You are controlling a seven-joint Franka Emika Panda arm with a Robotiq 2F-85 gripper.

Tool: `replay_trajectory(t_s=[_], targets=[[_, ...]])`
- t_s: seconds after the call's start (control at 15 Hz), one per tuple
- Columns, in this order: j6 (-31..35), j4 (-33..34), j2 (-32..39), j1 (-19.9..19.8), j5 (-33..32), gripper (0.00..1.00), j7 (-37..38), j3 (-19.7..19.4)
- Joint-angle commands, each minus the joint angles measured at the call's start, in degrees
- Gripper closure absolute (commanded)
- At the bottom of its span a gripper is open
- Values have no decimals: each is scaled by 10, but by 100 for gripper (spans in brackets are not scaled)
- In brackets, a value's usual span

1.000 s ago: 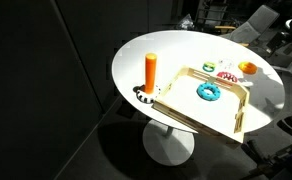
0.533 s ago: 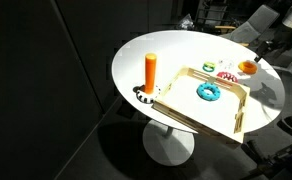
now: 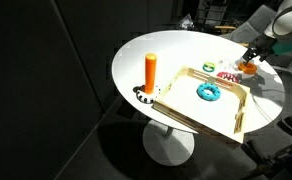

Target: Pick up the orange ring and drop it on the wooden tray

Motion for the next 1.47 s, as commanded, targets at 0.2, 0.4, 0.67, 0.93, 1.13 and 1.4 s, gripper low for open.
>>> replay_trajectory(t_s=[0.2, 0.4, 0.67, 0.93, 1.13, 1.4], targets=[[6, 52, 54, -36, 43, 0, -30, 51], [5, 61, 64, -43, 58, 0, -37, 66], [-5, 64, 62, -38, 60, 44, -33, 64], [-32, 53, 35, -24, 56, 75, -19, 54], [-46, 34, -1, -9, 52, 97, -11, 53], [-66, 11, -56, 25, 48, 98, 4, 56]])
